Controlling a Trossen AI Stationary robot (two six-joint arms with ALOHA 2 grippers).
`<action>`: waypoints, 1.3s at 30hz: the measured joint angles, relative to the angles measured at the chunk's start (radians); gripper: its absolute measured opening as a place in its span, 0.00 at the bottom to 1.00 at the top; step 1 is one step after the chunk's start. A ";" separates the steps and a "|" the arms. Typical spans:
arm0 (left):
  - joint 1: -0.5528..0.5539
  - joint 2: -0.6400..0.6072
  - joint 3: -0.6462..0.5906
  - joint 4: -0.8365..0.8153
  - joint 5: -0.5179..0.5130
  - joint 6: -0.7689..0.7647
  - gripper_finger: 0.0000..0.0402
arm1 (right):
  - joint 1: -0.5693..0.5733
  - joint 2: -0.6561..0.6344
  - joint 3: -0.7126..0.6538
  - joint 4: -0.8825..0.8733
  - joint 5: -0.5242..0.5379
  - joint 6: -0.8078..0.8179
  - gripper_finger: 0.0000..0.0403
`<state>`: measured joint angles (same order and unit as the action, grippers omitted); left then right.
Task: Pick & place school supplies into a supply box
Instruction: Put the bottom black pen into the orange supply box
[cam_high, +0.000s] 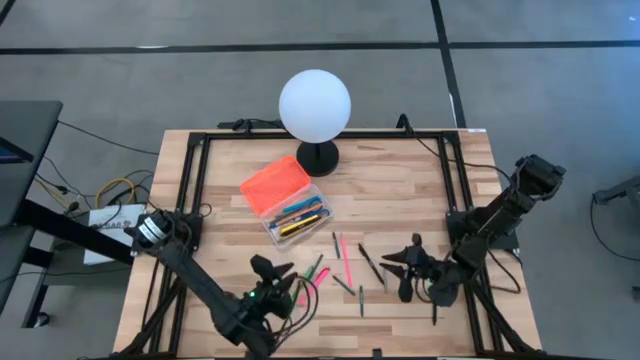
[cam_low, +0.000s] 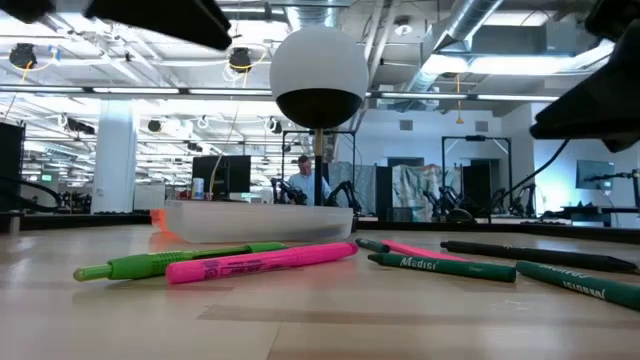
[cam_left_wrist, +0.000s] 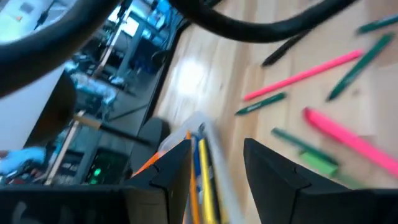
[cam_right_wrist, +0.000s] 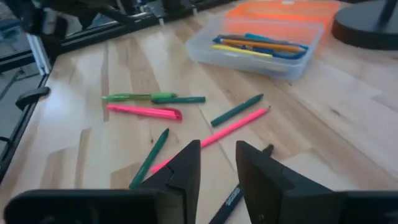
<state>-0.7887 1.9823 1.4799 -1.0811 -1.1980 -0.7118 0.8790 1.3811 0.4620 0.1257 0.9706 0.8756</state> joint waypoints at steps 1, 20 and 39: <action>-0.006 0.003 -0.006 0.048 -0.003 0.030 0.35 | 0.010 0.011 0.014 -0.019 0.003 0.024 0.21; 0.149 0.018 -0.266 1.284 0.771 1.007 0.35 | 0.109 0.161 0.153 -0.209 0.013 0.195 0.04; 0.326 0.016 -0.291 1.551 1.030 1.262 0.35 | 0.140 0.148 0.388 -1.260 0.031 0.773 0.01</action>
<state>-0.4629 1.9987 1.1889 0.4699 -0.1684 0.5498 1.0188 1.5291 0.8504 -1.1339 1.0018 1.6486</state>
